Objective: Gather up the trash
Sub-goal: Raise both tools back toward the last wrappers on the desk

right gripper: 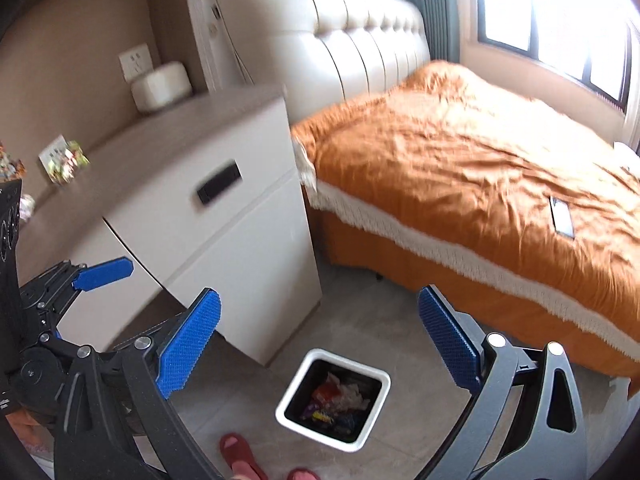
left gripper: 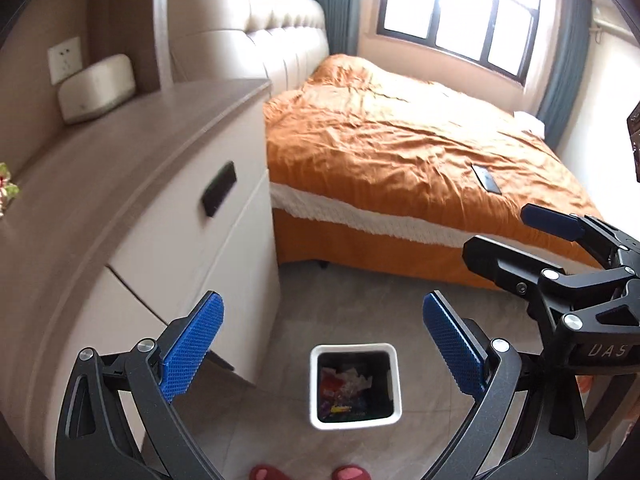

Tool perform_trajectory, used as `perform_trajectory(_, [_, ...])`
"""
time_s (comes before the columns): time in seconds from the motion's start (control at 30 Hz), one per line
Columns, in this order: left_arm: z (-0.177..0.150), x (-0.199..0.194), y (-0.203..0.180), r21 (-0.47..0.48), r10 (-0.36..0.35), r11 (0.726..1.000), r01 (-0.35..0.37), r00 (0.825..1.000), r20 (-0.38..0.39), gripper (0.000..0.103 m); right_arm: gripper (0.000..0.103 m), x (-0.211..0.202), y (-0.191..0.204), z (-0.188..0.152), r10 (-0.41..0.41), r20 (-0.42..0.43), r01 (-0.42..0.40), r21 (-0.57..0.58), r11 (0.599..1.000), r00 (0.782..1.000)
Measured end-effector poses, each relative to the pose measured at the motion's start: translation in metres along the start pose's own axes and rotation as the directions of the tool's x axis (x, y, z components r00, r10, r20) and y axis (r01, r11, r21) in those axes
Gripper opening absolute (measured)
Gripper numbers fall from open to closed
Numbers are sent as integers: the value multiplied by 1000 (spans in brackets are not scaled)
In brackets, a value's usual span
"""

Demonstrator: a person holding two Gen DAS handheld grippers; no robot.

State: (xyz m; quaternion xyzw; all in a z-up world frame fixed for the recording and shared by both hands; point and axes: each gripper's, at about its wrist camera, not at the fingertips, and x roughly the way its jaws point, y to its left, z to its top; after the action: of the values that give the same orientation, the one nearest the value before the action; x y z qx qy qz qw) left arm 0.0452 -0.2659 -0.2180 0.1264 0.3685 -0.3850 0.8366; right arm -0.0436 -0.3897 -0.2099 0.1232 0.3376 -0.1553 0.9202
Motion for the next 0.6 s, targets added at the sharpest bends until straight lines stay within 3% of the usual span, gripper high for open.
perform_trajectory(0.2, [29, -62, 34, -77, 149, 987, -143, 986, 75, 98, 98, -32, 47, 53, 117, 115, -105, -100, 989, 986])
perform_trajectory(0.43, [42, -127, 95, -196, 321, 935, -294, 939, 122, 98, 98, -50, 117, 103, 268, 191, -225, -221, 949, 944])
perform_trajectory(0.6, [37, -159, 139, -288, 402, 890, -354, 907, 125, 98, 98, -50, 166, 123, 347, 211, -279, -297, 913, 914])
